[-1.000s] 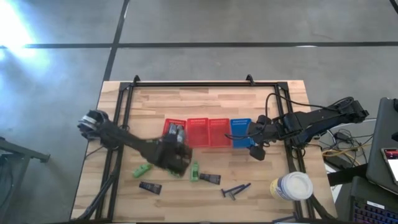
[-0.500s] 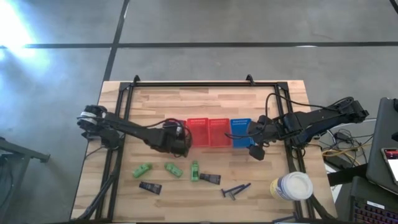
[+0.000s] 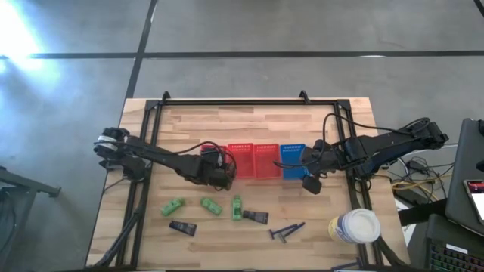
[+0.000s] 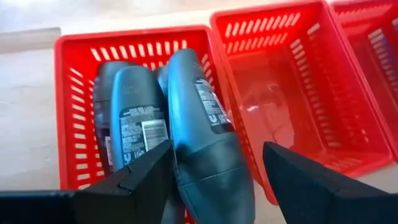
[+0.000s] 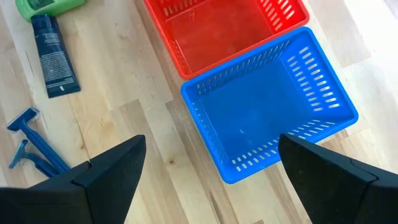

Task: Pick & Place Travel size toiletries
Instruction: Put the black deodorant into the left red bin, then put the blue razor into the blue bin

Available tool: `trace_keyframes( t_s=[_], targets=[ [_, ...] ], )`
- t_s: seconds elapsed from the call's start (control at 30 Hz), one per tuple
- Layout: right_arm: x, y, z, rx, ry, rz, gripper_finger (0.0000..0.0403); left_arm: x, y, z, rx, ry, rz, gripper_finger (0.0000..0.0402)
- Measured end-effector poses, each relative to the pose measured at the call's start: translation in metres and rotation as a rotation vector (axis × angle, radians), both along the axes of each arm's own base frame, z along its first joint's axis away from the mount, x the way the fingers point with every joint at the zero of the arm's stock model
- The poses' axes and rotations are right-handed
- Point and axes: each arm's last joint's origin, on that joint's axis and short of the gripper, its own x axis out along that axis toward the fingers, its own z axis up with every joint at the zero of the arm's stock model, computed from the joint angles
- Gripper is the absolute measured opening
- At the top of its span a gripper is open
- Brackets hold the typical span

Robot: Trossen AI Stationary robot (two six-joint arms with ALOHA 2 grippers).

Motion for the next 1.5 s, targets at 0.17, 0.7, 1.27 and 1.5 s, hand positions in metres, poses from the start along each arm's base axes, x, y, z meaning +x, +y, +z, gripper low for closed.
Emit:
trace_keyframes(
  t_s=[0.17, 0.7, 1.27, 1.5],
  targets=[
    [0.000, 0.000, 0.000, 0.000, 0.000, 0.000, 0.0364, 0.000, -0.002, 0.002, -0.005, 0.004, -0.013, 0.0252],
    [-0.004, 0.006, -0.002, 0.129, 0.077, 0.223, 0.0364, 0.003, -0.043, 0.056, 0.093, -0.079, -0.308, 0.0252],
    [0.009, 0.055, -0.050, 0.356, 0.063, 0.538, 0.0325, -0.013, -0.086, 0.059, 0.058, -0.058, -0.479, 0.0252],
    [0.035, 0.085, -0.079, 0.340, 0.153, 0.589, 0.0284, -0.028, -0.079, 0.053, 0.161, 0.115, -0.486, 0.0252]
  ],
)
